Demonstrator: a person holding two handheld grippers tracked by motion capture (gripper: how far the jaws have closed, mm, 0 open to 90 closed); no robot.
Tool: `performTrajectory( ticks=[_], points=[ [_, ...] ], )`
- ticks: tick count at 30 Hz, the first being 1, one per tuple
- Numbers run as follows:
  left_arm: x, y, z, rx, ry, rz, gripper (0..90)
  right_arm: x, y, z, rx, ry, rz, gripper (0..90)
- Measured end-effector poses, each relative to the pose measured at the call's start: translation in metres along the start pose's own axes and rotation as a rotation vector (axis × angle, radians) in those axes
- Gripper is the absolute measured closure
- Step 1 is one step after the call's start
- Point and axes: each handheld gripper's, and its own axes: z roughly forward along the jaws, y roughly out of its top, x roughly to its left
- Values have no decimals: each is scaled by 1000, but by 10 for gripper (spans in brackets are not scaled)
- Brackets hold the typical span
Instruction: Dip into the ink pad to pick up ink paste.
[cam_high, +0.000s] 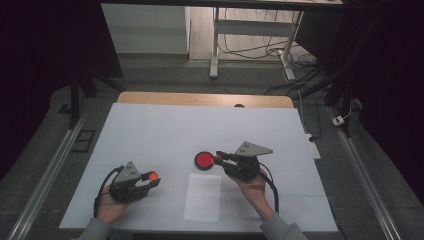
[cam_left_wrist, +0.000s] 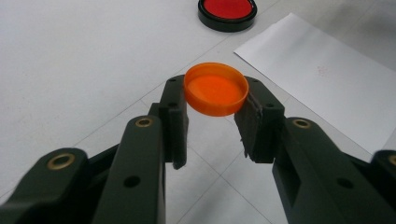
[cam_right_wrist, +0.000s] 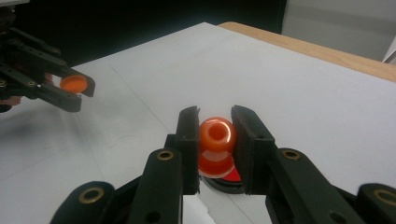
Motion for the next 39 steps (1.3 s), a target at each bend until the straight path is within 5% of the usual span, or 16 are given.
performTrajectory(
  ticks=[39],
  points=[
    [0, 0, 1, 8, -9, 6, 641, -14, -4, 43, 60, -19, 2, 719]
  ],
)
